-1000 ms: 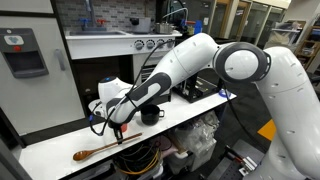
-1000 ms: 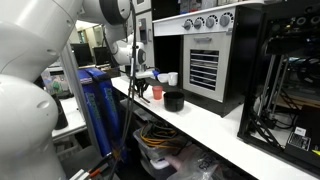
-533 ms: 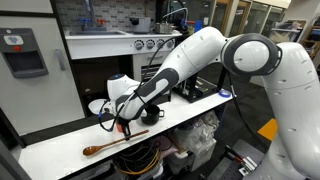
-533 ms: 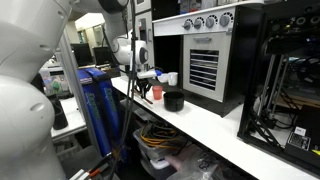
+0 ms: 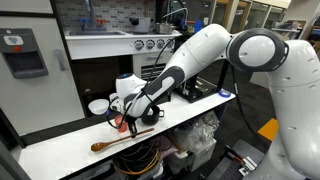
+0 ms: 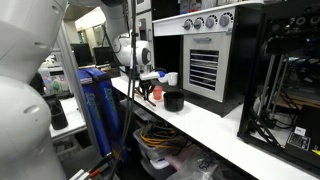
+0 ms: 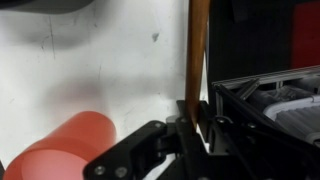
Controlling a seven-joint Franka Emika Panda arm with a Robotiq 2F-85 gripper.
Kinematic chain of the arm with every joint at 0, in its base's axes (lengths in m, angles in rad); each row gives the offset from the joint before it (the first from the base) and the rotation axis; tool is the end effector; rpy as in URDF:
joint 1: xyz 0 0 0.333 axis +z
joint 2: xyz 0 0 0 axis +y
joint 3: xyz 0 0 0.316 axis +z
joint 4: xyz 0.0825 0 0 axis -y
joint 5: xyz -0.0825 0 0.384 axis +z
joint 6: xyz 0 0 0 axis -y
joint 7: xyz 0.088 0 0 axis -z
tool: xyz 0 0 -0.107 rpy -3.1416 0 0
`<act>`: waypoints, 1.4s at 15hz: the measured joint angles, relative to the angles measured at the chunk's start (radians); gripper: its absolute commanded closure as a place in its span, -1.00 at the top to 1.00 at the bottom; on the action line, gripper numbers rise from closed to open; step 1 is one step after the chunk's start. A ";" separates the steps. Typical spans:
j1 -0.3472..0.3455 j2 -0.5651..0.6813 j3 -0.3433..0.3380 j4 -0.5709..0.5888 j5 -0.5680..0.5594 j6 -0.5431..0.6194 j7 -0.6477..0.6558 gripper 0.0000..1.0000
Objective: Move the wooden spoon to the right, use the wooden spoon to stir the contents in the black pot, remove the spoon from the pot and place it on the right side of the counter
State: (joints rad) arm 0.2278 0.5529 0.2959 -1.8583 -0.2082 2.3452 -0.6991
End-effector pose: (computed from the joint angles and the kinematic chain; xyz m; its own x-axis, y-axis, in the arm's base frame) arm 0.5585 0.3066 0.2285 0.2355 0.9717 -0.0191 0.9713 -0.2360 -0.0299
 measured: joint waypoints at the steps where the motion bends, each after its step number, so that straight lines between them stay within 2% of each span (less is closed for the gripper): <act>1: -0.006 -0.001 0.000 -0.007 0.000 0.009 -0.003 -0.93; 5: -0.032 -0.002 -0.001 -0.024 0.000 0.034 -0.027 -0.93; 6: -0.037 -0.002 -0.001 -0.027 0.000 0.039 -0.035 -0.21; 7: -0.042 -0.002 -0.001 -0.028 0.000 0.043 -0.044 -0.19; 8: -0.046 -0.002 -0.001 -0.029 0.000 0.044 -0.055 -0.08; 16: -0.050 -0.002 0.006 -0.021 0.000 0.044 -0.129 1.00; 21: -0.033 0.001 0.017 0.022 0.000 0.036 -0.173 1.00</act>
State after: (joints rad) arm 0.1950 0.5537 0.3131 -1.8360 -0.2083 2.3813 -0.8723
